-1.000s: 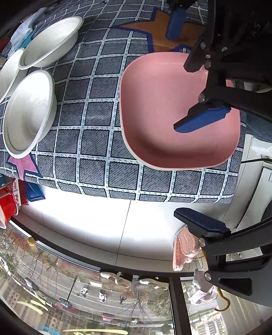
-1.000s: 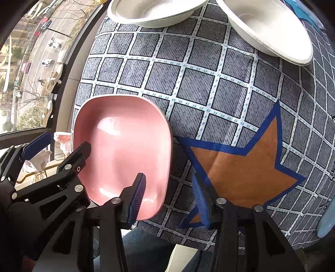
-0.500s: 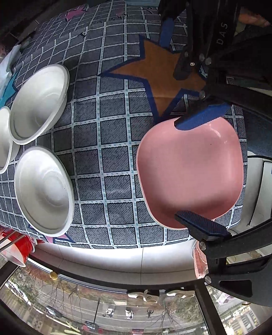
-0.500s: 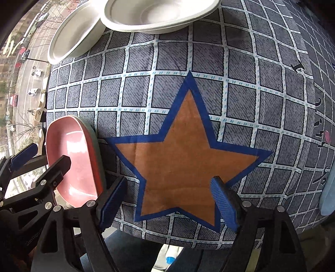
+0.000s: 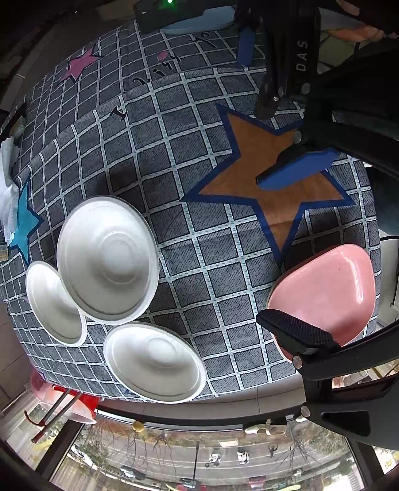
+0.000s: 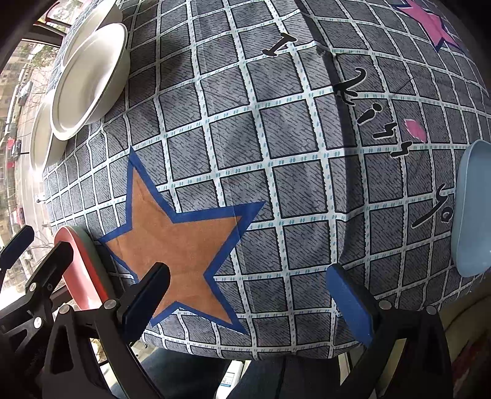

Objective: Organize plates and bowls
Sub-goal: 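Reach the right gripper to the light-blue plate and grasp its rim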

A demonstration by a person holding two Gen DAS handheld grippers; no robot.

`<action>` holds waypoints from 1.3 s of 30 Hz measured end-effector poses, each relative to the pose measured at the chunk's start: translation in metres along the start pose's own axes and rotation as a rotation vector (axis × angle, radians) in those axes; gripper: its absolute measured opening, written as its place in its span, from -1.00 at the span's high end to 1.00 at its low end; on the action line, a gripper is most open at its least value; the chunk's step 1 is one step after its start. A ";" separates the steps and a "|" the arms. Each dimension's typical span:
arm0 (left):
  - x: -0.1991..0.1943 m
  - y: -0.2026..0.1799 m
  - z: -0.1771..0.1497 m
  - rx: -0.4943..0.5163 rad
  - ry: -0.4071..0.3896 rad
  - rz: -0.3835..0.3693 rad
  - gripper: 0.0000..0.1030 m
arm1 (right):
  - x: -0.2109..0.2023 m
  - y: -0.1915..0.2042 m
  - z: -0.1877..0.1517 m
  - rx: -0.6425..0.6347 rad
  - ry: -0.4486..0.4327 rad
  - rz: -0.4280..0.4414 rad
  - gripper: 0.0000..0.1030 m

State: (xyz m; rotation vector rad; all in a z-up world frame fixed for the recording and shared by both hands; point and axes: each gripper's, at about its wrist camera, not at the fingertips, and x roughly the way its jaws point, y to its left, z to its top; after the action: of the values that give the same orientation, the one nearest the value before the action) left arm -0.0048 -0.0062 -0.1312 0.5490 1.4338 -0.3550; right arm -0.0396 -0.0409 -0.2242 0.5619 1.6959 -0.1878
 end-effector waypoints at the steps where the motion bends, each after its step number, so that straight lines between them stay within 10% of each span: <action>1: -0.001 -0.004 0.001 0.007 0.000 -0.002 -0.61 | 0.001 -0.002 0.000 0.008 0.003 0.004 -0.98; 28: -0.008 -0.024 0.010 0.044 0.008 -0.013 -0.61 | -0.033 -0.046 -0.003 0.034 -0.059 0.001 -0.98; 39: -0.008 -0.125 0.049 0.194 0.026 -0.144 -0.61 | -0.110 -0.180 0.008 0.171 -0.207 -0.168 -0.98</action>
State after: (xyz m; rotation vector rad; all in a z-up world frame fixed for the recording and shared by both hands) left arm -0.0329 -0.1379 -0.1391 0.6097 1.4769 -0.6080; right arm -0.1046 -0.2286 -0.1529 0.5074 1.5334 -0.4994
